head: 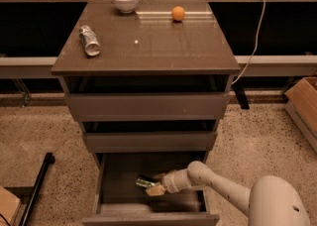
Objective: Place green can into bottom drawer
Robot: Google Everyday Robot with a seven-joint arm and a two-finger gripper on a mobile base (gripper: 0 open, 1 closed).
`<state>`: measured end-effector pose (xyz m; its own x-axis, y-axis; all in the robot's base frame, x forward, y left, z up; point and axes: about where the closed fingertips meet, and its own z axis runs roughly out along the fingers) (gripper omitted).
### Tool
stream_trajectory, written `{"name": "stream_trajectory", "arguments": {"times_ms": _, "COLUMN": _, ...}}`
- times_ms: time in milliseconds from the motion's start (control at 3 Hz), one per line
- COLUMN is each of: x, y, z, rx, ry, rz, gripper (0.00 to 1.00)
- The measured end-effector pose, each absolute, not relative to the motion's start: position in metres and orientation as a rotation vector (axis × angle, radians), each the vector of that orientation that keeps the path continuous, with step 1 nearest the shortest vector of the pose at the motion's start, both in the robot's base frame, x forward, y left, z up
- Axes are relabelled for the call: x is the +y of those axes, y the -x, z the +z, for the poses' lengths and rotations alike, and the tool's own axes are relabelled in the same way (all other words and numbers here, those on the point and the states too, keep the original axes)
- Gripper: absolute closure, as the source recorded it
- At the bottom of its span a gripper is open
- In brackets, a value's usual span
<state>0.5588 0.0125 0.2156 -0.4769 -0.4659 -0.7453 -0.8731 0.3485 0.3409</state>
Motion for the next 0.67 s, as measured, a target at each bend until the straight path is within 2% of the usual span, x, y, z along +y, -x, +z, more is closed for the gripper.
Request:
{"name": "stream_trajectory", "arguments": {"times_ms": 333, "x": 0.0143, "y": -0.5576, "z": 0.2148, "rx": 2.083, "ry": 1.165, "rz": 1.007, "gripper": 0.03}}
{"name": "stream_trajectory", "arguments": {"times_ms": 667, "x": 0.0152, "y": -0.557, "z": 0.2144, "rx": 2.083, "ry": 1.166, "rz": 1.009, "gripper": 0.0}}
